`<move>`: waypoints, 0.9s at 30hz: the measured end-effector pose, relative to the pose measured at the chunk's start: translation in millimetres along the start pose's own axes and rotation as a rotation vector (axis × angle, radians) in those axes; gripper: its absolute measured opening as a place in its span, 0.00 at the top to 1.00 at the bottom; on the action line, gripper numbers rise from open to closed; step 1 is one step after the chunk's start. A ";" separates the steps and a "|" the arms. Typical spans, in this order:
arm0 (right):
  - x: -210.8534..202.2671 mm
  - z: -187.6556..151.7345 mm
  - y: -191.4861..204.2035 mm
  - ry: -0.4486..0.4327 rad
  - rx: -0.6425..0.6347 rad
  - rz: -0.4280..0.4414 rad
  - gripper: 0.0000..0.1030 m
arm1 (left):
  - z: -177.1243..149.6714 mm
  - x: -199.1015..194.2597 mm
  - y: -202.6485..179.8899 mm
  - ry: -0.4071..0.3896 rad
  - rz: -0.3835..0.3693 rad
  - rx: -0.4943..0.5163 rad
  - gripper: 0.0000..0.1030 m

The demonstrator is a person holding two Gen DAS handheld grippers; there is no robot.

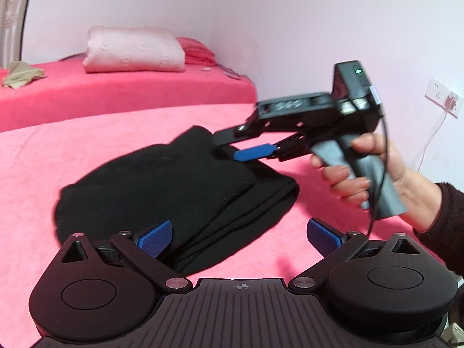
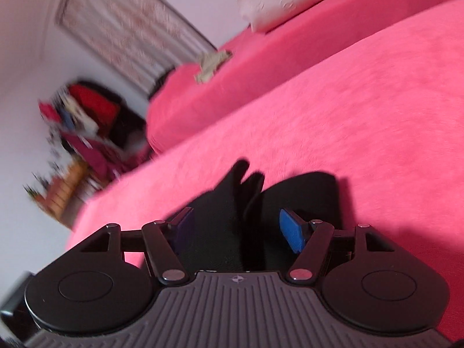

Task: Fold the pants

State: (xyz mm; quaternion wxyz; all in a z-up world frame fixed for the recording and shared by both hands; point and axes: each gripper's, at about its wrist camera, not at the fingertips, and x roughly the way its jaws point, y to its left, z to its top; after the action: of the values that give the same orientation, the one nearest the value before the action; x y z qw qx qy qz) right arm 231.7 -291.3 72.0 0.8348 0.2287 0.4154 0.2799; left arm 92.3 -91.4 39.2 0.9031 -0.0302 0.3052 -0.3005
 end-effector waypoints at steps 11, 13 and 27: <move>-31.1 -11.9 57.4 -0.147 -0.179 -0.034 0.86 | -1.0 -16.9 38.7 -0.043 0.063 -0.125 0.00; -54.5 -13.6 50.2 -0.198 -0.174 -0.028 0.86 | -1.7 -11.2 40.6 -0.029 0.035 -0.138 0.00; -44.4 -21.5 91.2 -0.197 -0.411 -0.179 0.73 | -21.2 -2.7 33.2 -0.043 0.029 -0.062 0.00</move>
State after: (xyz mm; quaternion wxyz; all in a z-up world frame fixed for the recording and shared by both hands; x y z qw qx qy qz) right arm 166.6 -249.9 141.3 0.9218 0.0425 0.2847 0.2598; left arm 95.9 -60.0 15.5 0.9124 -0.0601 0.2954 -0.2769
